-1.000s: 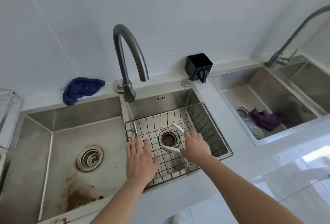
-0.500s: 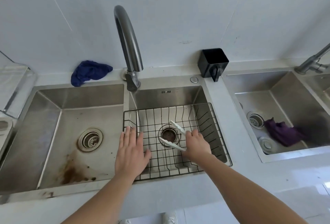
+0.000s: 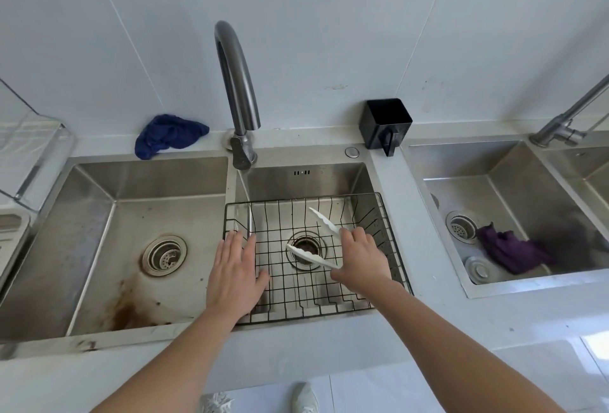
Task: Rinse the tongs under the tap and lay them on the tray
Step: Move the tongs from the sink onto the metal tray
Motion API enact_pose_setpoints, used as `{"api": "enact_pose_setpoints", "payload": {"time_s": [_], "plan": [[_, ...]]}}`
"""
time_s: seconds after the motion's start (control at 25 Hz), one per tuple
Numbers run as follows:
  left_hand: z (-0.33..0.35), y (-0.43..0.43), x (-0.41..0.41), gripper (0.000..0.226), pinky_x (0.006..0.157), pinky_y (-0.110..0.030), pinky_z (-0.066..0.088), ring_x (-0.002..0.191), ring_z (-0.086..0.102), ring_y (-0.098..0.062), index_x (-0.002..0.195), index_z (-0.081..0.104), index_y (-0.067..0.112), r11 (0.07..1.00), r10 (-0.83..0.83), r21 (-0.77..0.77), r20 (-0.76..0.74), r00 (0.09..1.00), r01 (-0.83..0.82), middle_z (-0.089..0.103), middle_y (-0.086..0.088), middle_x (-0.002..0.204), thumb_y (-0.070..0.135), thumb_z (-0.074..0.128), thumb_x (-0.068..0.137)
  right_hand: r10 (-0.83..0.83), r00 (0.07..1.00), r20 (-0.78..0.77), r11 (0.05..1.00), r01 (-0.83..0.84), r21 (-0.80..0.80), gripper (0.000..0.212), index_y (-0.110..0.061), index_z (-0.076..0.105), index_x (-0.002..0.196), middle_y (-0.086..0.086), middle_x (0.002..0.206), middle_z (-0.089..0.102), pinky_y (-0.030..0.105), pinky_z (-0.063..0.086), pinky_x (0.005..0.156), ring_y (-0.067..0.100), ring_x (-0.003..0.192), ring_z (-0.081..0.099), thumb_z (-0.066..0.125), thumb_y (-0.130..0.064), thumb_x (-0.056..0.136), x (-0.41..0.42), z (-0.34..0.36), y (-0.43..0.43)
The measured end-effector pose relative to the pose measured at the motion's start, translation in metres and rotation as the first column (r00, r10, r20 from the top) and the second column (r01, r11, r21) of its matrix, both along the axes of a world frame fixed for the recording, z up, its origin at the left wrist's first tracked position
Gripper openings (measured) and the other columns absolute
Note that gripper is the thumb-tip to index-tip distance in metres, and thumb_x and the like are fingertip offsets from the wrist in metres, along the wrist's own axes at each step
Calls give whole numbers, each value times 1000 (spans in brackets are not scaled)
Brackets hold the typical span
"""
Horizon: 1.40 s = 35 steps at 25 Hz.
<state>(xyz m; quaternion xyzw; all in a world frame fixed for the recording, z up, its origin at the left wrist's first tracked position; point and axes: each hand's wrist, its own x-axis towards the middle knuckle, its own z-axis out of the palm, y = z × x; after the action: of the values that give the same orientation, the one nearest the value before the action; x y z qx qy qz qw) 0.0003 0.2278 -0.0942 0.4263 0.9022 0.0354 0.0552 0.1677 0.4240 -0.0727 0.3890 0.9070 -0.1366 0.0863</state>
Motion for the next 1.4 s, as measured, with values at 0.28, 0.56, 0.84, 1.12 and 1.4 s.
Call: {"api": "enact_pose_setpoints", "payload": {"time_s": [0.28, 0.56, 0.84, 1.12, 1.4], "plan": [[43, -32, -2, 72, 124, -49, 23, 149, 30, -39, 152, 37, 8, 982, 165, 101, -47, 985, -160, 36, -25, 158, 40, 60, 91, 104, 978, -180, 994, -97, 48, 80, -20, 41, 139, 0, 122, 48, 36, 53, 79, 23, 115, 50, 76, -50, 74, -8, 41, -15], [76, -77, -7, 74, 125, -50, 19, 152, 23, -37, 156, 30, 10, 938, 327, 152, -96, 940, -311, 29, -24, 162, 47, 51, 94, 242, 938, -249, 970, -226, 92, 73, -20, 44, 135, -1, 118, 48, 30, 43, 71, 22, 107, 51, 75, -46, 74, -40, 76, -44], [97, -140, -25, 75, 125, -53, 20, 151, 25, -39, 154, 35, 9, 891, 431, 206, -103, 896, -405, 34, -25, 160, 47, 57, 92, 340, 909, -240, 940, -331, 77, 76, -21, 45, 136, -2, 118, 48, 32, 49, 74, 21, 109, 51, 77, -50, 74, -84, 90, -97], [106, -266, -65, 76, 124, -54, 20, 151, 25, -41, 154, 33, 7, 831, 541, 232, -128, 831, -506, 32, -26, 160, 50, 52, 94, 451, 860, -237, 891, -449, 68, 78, -21, 43, 139, 1, 124, 47, 39, 54, 85, 24, 117, 49, 73, -49, 74, -159, 107, -205], [122, -415, -106, 77, 126, -52, 14, 153, 18, -40, 158, 26, 11, 779, 618, 217, -111, 778, -588, 26, -25, 163, 51, 48, 96, 535, 811, -238, 839, -542, 38, 68, -19, 46, 128, 0, 122, 47, 34, 44, 73, 23, 116, 51, 69, -58, 77, -232, 113, -355]]}}
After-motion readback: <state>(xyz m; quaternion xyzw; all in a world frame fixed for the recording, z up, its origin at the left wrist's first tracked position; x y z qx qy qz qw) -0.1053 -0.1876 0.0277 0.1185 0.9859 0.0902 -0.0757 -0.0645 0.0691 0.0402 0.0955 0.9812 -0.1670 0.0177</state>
